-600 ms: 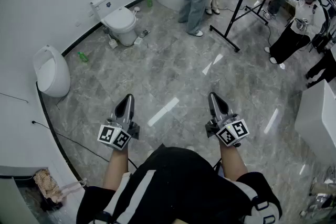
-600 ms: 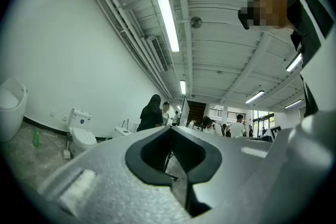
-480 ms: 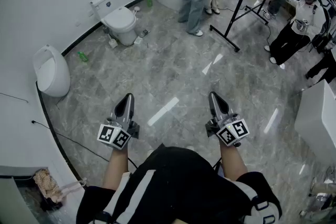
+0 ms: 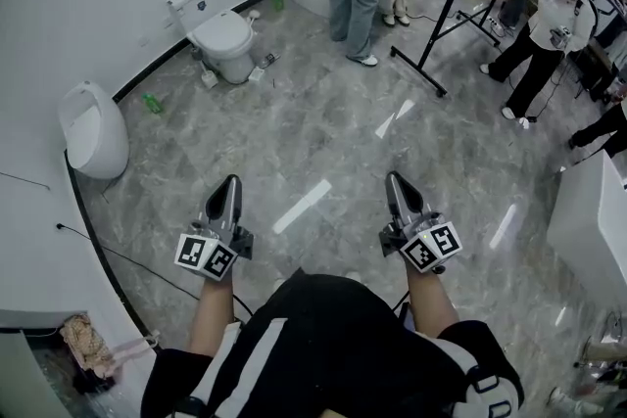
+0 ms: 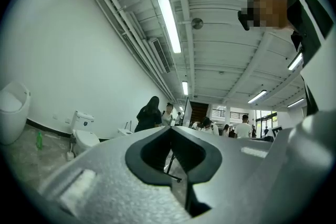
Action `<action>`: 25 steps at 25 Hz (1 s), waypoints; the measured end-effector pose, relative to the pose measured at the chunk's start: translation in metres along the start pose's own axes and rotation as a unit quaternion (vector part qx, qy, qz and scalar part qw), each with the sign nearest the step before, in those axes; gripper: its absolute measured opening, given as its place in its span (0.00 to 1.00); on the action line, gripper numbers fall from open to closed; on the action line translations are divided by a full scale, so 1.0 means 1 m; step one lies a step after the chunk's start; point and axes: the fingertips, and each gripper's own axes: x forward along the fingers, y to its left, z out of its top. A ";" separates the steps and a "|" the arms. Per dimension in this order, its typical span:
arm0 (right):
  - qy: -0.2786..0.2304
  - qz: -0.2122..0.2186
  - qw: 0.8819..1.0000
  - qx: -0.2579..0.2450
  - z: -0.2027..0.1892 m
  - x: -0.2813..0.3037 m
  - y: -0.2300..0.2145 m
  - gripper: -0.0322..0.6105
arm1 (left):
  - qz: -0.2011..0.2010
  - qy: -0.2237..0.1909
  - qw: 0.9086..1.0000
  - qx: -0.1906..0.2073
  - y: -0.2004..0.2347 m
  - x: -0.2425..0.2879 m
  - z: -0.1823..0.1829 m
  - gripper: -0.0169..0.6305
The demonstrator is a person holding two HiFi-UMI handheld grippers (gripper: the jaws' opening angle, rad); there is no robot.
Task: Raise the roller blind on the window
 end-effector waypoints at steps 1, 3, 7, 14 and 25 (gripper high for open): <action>0.001 0.001 1.000 0.000 -0.001 0.001 0.000 0.05 | 0.001 -0.001 1.000 0.000 0.001 -0.001 0.001 0.03; 0.003 0.003 1.000 -0.001 -0.003 0.003 0.002 0.05 | 0.003 -0.005 1.000 0.001 0.004 -0.003 0.002 0.03; 0.001 0.018 1.000 0.011 -0.006 0.014 0.011 0.05 | 0.010 -0.010 1.000 0.004 0.013 -0.010 0.007 0.03; 0.001 0.060 0.998 0.036 -0.015 0.051 0.047 0.05 | 0.044 -0.023 0.999 0.016 0.050 -0.043 0.029 0.03; 0.027 0.132 0.989 0.068 -0.071 0.130 0.137 0.05 | 0.131 -0.052 0.989 0.044 0.131 -0.141 0.075 0.03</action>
